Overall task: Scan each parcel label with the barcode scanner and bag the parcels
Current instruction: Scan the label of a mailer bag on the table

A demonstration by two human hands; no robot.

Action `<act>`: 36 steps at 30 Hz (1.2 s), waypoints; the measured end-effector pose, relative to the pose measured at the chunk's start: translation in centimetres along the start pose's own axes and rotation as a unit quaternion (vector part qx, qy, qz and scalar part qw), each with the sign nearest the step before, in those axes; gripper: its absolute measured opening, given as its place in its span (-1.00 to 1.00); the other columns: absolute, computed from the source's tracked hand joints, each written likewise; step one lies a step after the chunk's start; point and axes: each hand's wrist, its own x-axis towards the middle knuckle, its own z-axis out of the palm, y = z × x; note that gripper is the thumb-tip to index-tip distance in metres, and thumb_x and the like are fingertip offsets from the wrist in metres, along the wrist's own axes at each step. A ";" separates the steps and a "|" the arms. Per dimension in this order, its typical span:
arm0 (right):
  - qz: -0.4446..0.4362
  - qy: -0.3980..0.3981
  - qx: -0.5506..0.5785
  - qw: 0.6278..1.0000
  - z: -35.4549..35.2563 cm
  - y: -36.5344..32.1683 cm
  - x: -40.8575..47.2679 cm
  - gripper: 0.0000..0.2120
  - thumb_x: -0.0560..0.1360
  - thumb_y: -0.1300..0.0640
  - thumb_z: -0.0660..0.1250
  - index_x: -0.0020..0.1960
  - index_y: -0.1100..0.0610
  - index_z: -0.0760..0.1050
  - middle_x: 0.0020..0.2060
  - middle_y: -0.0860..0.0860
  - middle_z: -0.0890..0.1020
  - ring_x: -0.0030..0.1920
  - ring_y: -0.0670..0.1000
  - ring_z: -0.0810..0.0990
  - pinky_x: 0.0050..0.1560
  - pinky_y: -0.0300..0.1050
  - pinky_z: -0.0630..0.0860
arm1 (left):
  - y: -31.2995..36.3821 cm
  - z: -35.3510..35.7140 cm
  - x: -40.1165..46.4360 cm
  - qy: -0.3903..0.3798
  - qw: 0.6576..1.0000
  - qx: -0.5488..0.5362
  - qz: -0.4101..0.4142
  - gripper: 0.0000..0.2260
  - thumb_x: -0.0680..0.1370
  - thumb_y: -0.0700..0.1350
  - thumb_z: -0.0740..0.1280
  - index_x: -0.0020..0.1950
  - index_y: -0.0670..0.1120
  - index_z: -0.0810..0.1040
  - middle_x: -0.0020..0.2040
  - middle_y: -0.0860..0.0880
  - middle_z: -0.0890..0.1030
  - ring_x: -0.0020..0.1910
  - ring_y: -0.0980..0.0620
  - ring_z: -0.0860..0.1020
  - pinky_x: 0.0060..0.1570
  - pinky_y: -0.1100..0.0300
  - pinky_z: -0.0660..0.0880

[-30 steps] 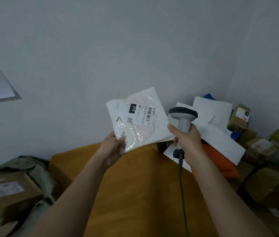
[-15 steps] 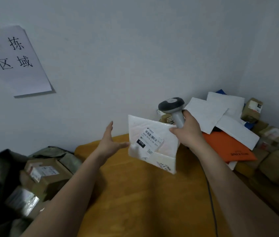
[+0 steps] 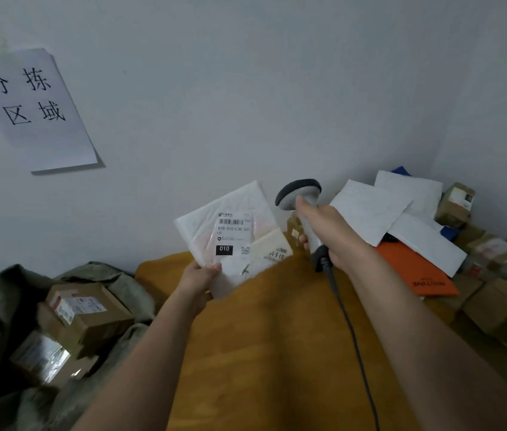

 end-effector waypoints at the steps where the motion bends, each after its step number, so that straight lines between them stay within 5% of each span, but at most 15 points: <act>1: 0.042 -0.024 0.052 0.998 0.2 -0.3 -0.3 -0.62 0.62 -0.12 0.21 0.21 0.19 0.46 -0.15 0.08 0.52 -0.36 -0.03 0.53 -0.35 -0.16 0.46 | -0.1 0.5 0.0 0.004 1.000 -0.020 -0.012 -0.74 0.62 -0.26 0.26 0.30 -0.11 0.43 0.15 -0.13 0.55 -0.07 -0.11 0.55 -0.24 0.00 0.49; 4: 0.082 -0.077 0.090 0.990 0.1 -1.1 -1.1 -0.68 0.65 -0.02 0.19 0.25 0.21 0.39 -0.10 0.17 0.50 -0.48 -0.03 0.53 -0.48 -0.18 0.46 | -0.2 1.7 -0.3 0.015 0.998 -0.051 -0.038 -0.69 0.63 -0.30 0.20 0.37 -0.11 0.38 0.18 -0.15 0.53 0.04 -0.17 0.51 -0.15 -0.09 0.46; 10: 0.021 -0.131 0.049 0.990 -0.8 -3.7 -1.9 -0.69 0.65 0.00 0.20 0.09 0.26 0.49 -0.03 0.16 0.55 -0.40 0.01 0.50 -0.33 -0.08 0.46 | 0.3 2.6 -0.4 0.024 0.996 -0.058 -0.058 -0.67 0.63 -0.30 0.21 0.39 -0.11 0.38 0.18 -0.13 0.54 0.01 -0.15 0.52 0.02 -0.13 0.44; 36: 0.000 -0.132 0.114 0.985 -4.3 -6.5 -4.2 -0.65 0.65 0.01 0.19 0.20 0.30 0.46 -0.19 0.08 0.52 -0.42 -0.03 0.43 -0.34 -0.13 0.41 | -1.1 4.6 0.8 0.043 0.990 -0.086 -0.107 -0.68 0.63 -0.28 0.22 0.39 -0.15 0.38 0.15 -0.13 0.53 0.11 -0.14 0.50 0.05 -0.11 0.45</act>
